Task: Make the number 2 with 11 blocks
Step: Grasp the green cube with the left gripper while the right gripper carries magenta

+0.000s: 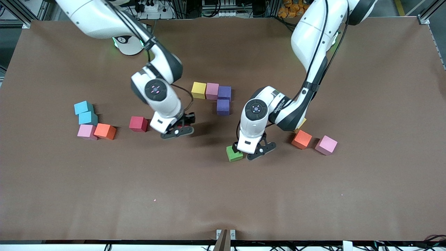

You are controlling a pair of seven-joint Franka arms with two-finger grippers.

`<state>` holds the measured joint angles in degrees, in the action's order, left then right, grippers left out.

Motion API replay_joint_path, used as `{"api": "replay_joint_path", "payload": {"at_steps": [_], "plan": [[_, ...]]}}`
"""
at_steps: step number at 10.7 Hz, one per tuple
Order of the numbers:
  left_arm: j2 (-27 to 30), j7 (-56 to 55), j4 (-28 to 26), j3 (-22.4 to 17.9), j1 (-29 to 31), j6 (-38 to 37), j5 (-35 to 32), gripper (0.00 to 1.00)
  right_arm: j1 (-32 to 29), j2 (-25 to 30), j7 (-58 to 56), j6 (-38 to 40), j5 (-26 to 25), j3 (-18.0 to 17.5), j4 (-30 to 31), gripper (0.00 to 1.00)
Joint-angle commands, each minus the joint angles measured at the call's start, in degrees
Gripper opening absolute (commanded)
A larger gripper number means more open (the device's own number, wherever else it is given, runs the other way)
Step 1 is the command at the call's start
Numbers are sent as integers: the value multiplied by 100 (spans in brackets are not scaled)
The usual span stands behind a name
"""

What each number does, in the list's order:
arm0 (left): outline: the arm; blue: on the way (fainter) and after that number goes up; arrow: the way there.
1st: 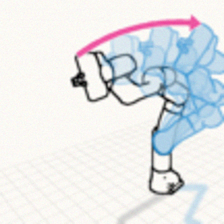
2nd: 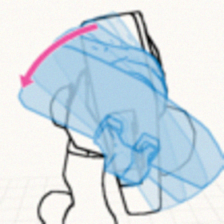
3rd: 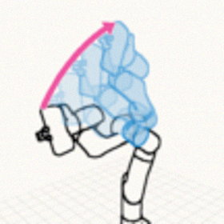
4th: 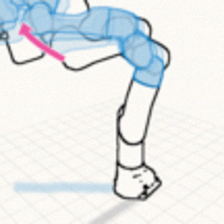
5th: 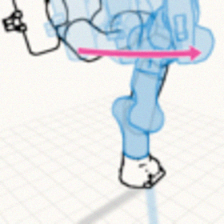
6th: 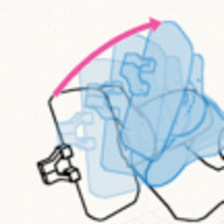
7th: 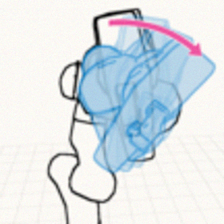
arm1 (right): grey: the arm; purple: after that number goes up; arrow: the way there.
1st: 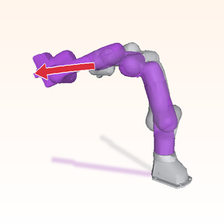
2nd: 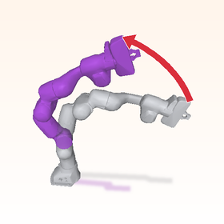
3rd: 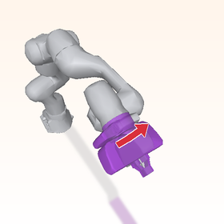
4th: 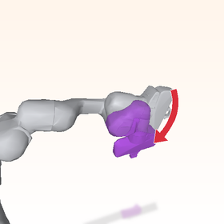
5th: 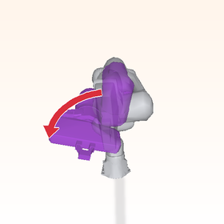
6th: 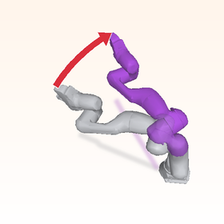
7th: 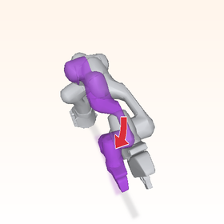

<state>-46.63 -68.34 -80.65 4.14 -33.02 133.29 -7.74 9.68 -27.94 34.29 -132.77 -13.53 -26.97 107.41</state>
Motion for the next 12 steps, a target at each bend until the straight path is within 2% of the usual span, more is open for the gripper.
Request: {"api": "replay_joint_path", "payload": {"at_steps": [1, 5, 7, 10, 12], "plan": [[-153, -179, 287, -71, -55, 144, 10, 100, 411, -88, 849, -186, 114, 200, -150, 6], [-416, -188, 463, -71, -134, 303, 1, 100, 596, -387, 2061, -1021, 158, 210, -185, 6], [-443, -171, 463, -71, -248, 303, -8, 100, 789, -589, 2143, -962, 140, 227, -483, 6], [-443, -170, 463, -71, -309, 303, -8, 100, 939, -599, 2064, -943, 88, 438, -519, 6], [-382, -179, 437, -71, -266, 294, -16, 100, 956, -599, 2081, -917, 88, 456, -511, 7]]}}
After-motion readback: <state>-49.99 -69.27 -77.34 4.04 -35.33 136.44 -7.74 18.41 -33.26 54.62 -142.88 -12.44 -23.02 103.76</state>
